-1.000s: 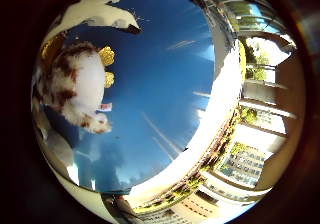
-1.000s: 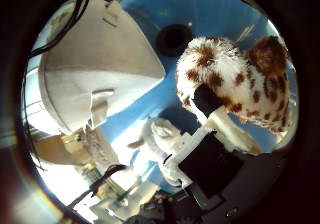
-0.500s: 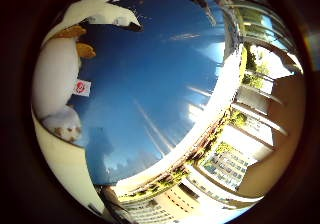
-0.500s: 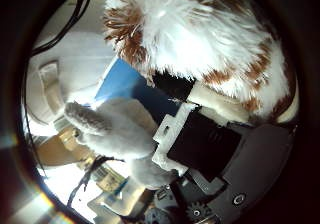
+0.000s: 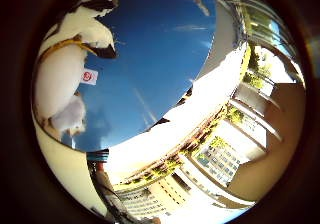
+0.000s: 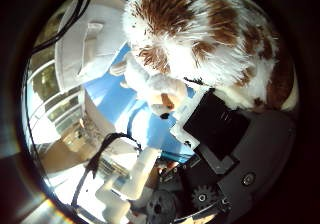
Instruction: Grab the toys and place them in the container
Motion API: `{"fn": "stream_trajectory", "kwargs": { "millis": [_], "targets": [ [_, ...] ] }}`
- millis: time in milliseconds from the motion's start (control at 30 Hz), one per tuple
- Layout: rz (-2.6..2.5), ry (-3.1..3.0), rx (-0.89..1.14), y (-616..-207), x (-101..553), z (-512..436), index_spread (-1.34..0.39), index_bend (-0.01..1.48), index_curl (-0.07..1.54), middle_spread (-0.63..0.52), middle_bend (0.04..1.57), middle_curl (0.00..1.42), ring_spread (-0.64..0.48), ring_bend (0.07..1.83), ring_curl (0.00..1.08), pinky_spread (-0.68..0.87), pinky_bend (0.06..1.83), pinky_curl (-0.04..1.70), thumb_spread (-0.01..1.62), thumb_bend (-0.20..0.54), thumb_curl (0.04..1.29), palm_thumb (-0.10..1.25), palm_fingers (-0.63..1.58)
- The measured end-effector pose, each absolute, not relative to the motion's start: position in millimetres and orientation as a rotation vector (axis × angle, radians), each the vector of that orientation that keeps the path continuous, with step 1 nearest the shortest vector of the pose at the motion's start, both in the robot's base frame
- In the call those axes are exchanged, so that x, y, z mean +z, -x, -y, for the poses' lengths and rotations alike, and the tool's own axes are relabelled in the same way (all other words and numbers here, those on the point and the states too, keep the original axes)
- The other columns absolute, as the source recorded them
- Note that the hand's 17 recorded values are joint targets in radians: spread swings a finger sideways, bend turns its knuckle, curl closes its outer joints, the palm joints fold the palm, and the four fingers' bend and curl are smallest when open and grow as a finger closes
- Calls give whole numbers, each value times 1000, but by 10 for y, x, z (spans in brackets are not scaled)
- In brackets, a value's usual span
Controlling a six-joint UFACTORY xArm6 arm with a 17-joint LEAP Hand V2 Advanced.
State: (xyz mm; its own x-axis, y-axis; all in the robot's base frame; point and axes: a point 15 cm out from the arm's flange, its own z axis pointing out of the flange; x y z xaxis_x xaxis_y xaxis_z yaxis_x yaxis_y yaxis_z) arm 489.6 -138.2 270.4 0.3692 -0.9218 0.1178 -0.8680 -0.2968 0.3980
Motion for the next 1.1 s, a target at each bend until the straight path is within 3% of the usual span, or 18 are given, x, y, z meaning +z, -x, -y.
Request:
{"fn": "stream_trajectory", "kwargs": {
  "millis": [267,567,800,1100],
  "targets": [
    [1558,-2339,-42,-4586,3758,1165,-630,799,929,-161,1301,906,-90,1486,731,164,1674,572,1036,-8,708,986,893],
    [1602,-2611,209,-4462,4694,290,-671,787,1128,-155,1362,932,-102,1538,764,140,1707,638,1047,-15,776,974,832],
    [1752,-2804,346,-4845,4925,-693,-687,779,1225,-150,1382,932,-104,1544,773,134,1700,669,1041,-14,817,969,827],
    [1846,-2862,385,-5505,4396,-1744,-698,760,1303,-146,1389,928,-104,1538,778,122,1679,700,1017,-20,853,941,839]
  ]
}}
